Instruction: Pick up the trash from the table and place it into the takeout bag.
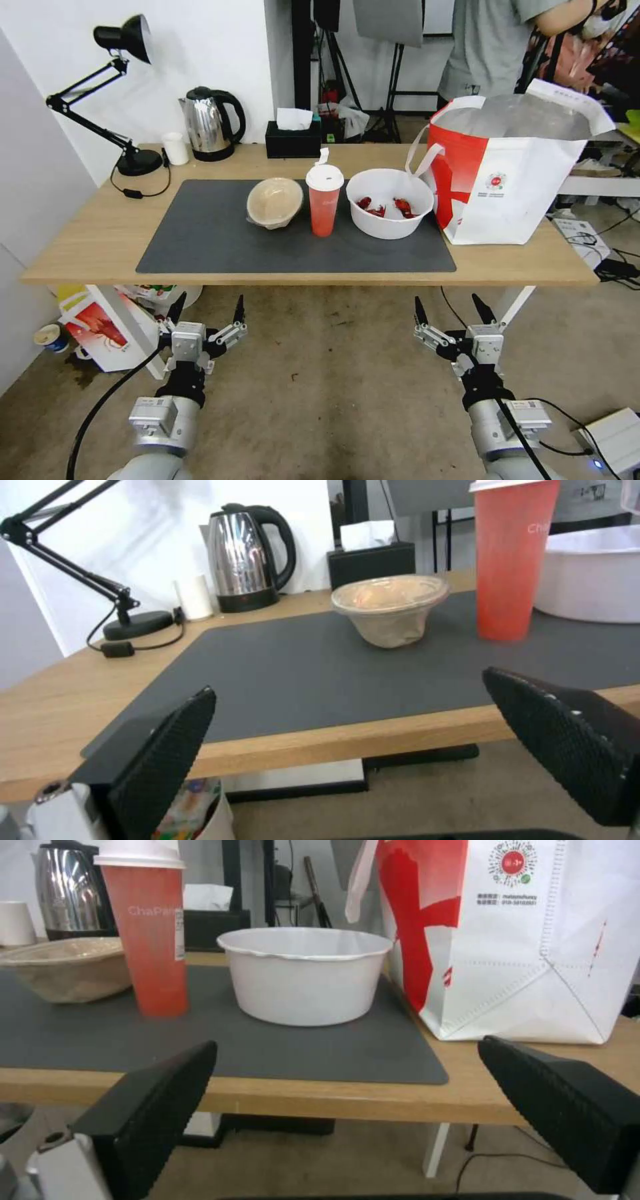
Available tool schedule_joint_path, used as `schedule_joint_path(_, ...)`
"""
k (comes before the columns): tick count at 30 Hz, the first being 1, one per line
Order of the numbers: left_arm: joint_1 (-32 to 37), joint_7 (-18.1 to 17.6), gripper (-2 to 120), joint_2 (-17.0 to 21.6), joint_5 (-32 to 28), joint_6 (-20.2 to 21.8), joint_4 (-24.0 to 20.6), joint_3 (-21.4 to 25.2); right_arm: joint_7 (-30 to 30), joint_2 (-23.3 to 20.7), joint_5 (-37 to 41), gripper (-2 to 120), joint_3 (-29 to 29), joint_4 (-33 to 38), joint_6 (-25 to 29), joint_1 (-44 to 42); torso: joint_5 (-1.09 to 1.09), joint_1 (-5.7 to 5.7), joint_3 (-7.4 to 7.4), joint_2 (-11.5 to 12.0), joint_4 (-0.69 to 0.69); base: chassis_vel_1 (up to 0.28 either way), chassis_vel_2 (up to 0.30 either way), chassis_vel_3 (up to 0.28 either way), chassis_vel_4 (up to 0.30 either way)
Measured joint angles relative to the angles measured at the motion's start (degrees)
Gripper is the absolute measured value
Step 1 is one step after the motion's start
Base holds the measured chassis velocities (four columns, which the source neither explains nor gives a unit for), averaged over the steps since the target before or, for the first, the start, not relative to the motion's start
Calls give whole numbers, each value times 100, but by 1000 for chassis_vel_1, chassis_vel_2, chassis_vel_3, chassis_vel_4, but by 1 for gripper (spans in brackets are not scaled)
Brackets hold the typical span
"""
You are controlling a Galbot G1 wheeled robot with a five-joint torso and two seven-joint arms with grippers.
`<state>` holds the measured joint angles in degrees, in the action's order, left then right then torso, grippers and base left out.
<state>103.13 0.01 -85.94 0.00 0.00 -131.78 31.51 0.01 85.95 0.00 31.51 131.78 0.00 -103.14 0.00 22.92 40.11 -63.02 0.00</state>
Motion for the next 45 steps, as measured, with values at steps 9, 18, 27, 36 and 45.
schedule_joint_path(9,0,0,100,0,0,0,0,0,0,0,0,100,0,0,0,0,0,0,0,0,0,0,0,0,0)
schedule_joint_path(18,0,0,100,0,0,0,0,0,0,0,0,100,0,0,0,0,0,0,0,0,0,0,0,0,0)
schedule_joint_path(27,0,0,100,0,0,0,0,0,0,0,0,100,0,0,0,0,0,0,0,0,0,0,0,0,0)
schedule_joint_path(36,0,0,100,0,0,0,0,0,0,0,0,100,0,0,0,0,0,0,0,0,0,0,0,0,0)
schedule_joint_path(45,0,0,100,0,0,0,0,0,395,-293,-34,100,-295,236,519,245,0,0,0,0,1,0,0,0,0)
